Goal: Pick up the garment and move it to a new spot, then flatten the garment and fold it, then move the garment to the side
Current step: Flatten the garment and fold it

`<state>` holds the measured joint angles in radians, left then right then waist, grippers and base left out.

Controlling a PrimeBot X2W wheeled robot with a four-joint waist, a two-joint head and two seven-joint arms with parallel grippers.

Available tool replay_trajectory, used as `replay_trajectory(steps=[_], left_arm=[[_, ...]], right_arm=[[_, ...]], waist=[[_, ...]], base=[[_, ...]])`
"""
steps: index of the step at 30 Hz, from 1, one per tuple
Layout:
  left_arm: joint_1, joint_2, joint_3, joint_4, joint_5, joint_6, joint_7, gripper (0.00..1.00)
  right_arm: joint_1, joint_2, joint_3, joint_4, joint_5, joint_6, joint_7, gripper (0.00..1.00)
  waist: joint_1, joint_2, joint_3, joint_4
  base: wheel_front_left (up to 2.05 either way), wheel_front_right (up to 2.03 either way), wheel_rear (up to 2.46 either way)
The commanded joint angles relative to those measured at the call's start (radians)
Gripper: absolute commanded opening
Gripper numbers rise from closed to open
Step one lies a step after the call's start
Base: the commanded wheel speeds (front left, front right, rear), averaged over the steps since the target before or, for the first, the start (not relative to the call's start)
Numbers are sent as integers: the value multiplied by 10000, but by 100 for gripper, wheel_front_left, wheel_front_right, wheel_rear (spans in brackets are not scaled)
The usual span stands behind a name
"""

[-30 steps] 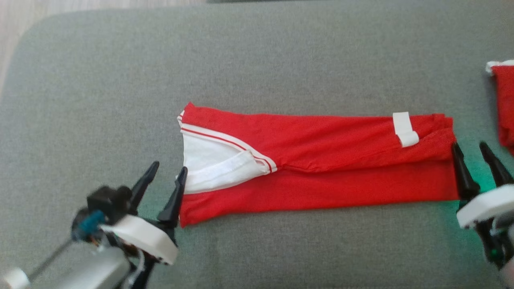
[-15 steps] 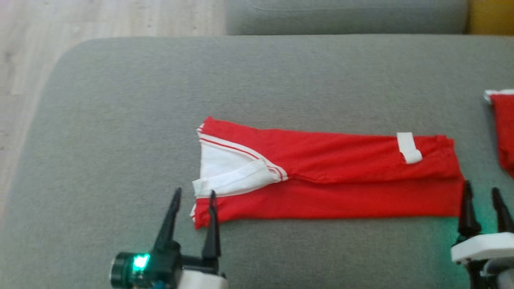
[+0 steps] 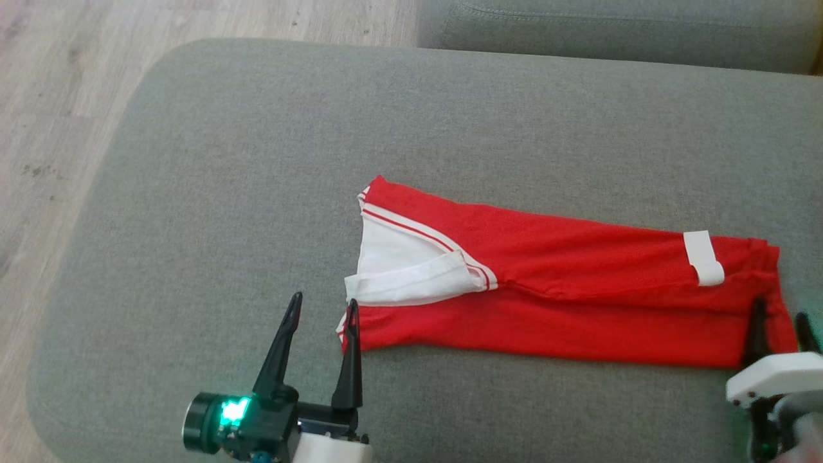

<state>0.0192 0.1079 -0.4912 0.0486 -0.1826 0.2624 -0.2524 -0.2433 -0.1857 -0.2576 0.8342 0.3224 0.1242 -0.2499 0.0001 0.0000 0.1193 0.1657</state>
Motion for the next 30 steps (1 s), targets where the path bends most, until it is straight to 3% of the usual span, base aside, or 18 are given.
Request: replay_trajectory(steps=[1,2,3,4,5,6,14,22,26,30], left_arm=[[-136,-140,460,-297,140,-94,-93,100],[-121,-177,518,-289,190,-157,-93,100],[-108,-212,569,-276,236,-217,-93,100],[-99,-247,621,-265,279,-268,-93,100],[-91,-279,671,-260,318,-316,-93,100],[-83,-308,714,-252,354,-365,-93,100],[58,-440,967,-220,585,-607,-93,100],[285,-514,1223,-236,708,-740,-93,100],[346,-541,1270,-222,705,-791,-93,100],[370,-557,1265,-163,695,-855,-93,100]], right_arm=[[-327,1,212,147,-127,65,-21,100],[-406,61,255,378,-142,65,-12,94],[-485,147,335,577,-99,65,17,76],[-573,222,458,720,-2,65,49,49],[-636,278,601,818,102,65,43,9],[-678,326,770,888,217,65,34,0],[-740,-101,1104,707,582,65,-107,0],[-753,-878,369,-591,386,65,-116,0],[-890,-828,310,-1351,297,65,-116,0],[-890,-378,744,-2548,435,65,168,0]], waist=[[-1,0,45,-13],[-1,0,63,-22],[-1,0,73,-33],[-1,0,76,-51],[-1,0,72,-76],[-1,0,56,-105],[-1,0,-217,-337],[-1,0,-476,-721],[-1,0,-566,-799],[-1,0,-645,-771]], base=[[0,0,0],[0,0,0],[0,0,0],[0,0,0],[0,0,0],[0,0,0],[0,0,0],[0,0,0],[0,0,0],[0,0,0]])
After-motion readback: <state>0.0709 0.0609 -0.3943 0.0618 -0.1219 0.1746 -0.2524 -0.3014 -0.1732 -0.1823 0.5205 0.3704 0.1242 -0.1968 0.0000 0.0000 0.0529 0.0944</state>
